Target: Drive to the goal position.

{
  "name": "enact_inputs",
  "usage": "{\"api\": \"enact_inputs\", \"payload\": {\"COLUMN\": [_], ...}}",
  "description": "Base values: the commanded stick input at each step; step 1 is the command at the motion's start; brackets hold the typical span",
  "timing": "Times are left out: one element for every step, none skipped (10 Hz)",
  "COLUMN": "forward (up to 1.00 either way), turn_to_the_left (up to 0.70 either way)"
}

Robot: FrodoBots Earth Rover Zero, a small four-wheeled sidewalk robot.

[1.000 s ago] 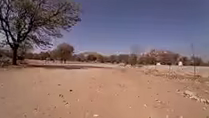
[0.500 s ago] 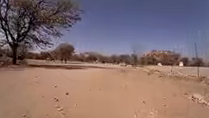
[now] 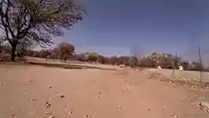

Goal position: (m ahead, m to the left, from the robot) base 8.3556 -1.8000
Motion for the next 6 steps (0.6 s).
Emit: {"api": "enact_inputs", "payload": {"forward": [0.5, 0.5, 0.5, 0.5, 0.5, 0.5], "turn_to_the_left": [0.0, 0.0, 0.0, 0.0, 0.0, 0.0]}}
